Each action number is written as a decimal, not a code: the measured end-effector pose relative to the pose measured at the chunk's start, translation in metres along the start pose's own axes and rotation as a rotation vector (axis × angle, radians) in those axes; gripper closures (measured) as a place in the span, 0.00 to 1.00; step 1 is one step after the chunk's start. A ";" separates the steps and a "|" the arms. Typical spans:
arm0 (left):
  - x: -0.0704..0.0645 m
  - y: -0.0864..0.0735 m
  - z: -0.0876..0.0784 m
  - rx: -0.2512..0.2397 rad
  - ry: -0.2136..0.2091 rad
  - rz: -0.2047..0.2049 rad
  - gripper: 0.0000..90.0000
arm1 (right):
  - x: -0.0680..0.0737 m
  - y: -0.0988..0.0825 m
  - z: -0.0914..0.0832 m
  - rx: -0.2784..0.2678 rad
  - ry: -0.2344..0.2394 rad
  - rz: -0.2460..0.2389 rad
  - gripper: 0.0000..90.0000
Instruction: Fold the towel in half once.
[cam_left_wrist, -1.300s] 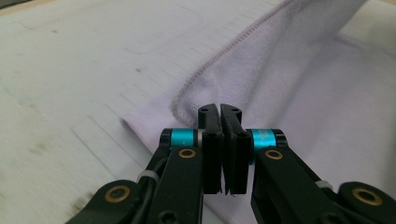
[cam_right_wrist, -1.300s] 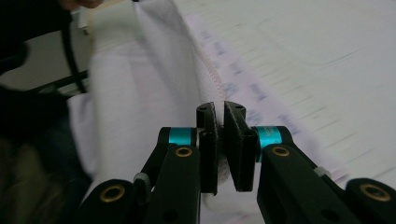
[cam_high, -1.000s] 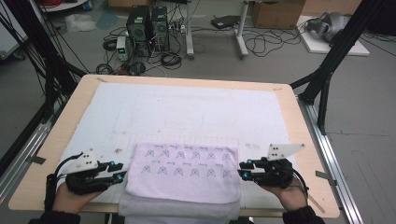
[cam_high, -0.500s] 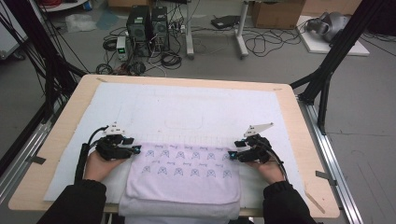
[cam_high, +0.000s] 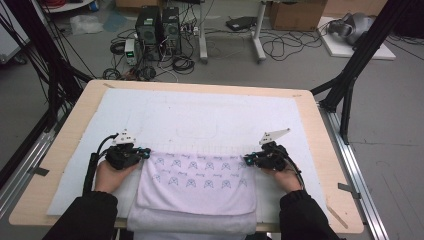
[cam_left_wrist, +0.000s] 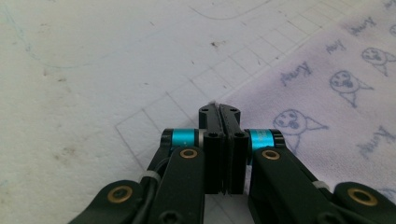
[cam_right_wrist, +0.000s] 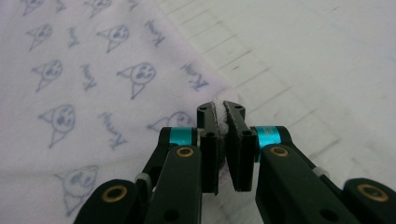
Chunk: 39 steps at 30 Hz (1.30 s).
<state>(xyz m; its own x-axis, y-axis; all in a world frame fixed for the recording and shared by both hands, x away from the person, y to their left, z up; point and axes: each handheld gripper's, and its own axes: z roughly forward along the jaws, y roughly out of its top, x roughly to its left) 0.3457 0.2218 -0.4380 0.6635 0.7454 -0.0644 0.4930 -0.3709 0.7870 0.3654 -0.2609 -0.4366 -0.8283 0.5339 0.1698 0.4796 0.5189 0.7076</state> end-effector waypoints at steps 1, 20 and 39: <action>0.001 0.003 0.000 -0.005 0.009 0.000 0.98 | -0.002 0.002 0.000 -0.001 -0.004 -0.001 0.95; 0.040 0.126 -0.022 -0.148 0.219 0.019 0.98 | -0.046 0.120 -0.047 -0.089 -0.244 -0.032 0.95; 0.021 0.046 -0.014 -0.057 0.076 0.028 0.64 | -0.024 0.063 -0.035 -0.114 -0.162 0.024 0.55</action>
<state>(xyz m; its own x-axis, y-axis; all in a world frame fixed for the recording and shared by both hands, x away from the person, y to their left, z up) 0.3745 0.2282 -0.3946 0.6308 0.7759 0.0027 0.4408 -0.3612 0.8217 0.4054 -0.2648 -0.3720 -0.7554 0.6502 0.0815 0.4548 0.4307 0.7795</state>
